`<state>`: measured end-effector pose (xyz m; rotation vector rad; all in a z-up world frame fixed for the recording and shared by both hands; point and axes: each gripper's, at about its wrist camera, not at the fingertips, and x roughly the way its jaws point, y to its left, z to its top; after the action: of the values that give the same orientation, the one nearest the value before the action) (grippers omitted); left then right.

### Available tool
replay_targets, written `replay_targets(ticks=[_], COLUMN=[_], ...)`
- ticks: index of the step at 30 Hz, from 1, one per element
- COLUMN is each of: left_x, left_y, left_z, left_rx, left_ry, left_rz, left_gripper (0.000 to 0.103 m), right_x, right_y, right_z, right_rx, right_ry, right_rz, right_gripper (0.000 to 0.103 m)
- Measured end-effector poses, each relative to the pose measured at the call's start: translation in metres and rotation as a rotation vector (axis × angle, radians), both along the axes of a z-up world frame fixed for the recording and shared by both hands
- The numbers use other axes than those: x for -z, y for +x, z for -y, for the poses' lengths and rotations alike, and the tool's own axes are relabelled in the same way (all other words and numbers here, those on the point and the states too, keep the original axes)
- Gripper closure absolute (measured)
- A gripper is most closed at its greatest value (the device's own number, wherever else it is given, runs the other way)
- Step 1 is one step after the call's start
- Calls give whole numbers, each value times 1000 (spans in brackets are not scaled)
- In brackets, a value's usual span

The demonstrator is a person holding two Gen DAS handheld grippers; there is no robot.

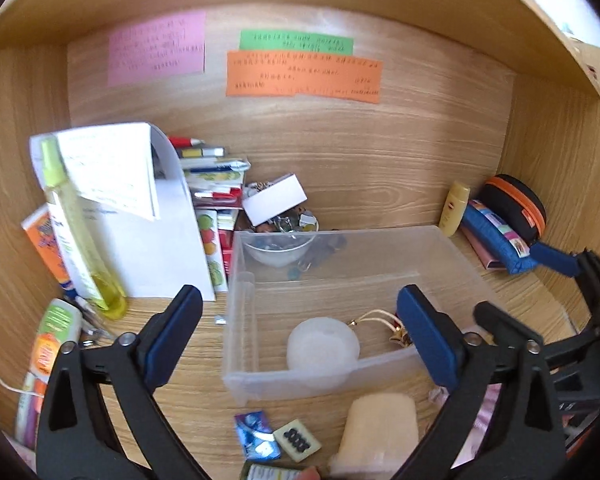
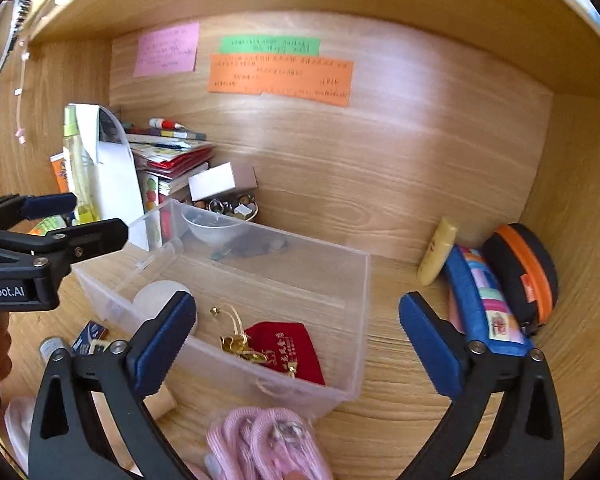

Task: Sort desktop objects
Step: 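Open both grippers to drop the white container and red pouch into the box, then grasp the cream tape roll with the left gripper while the right grasps the bagged pink rope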

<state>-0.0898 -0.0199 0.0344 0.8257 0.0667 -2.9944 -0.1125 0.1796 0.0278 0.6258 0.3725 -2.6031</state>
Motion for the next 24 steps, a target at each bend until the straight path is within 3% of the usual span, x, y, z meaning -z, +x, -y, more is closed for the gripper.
replay_targets(ticks=[3, 7, 11, 24], left_x=[-4, -8, -7, 42], left_y=[12, 23, 36, 45], left_z=[0, 1, 7, 3], left_rx=[32, 80, 62, 158], left_ry=[-9, 0, 7, 123], left_rz=[12, 93, 104, 319], left_gripper=[3, 3, 3, 3], right_x=[0, -2, -4, 28], right_y=[15, 26, 29, 29], right_z=[-8, -22, -39, -73], right_rx=[9, 27, 38, 43], right_ry=[-2, -1, -18, -39], right_rz=[-37, -32, 21, 228], right_gripper=[1, 1, 1, 1])
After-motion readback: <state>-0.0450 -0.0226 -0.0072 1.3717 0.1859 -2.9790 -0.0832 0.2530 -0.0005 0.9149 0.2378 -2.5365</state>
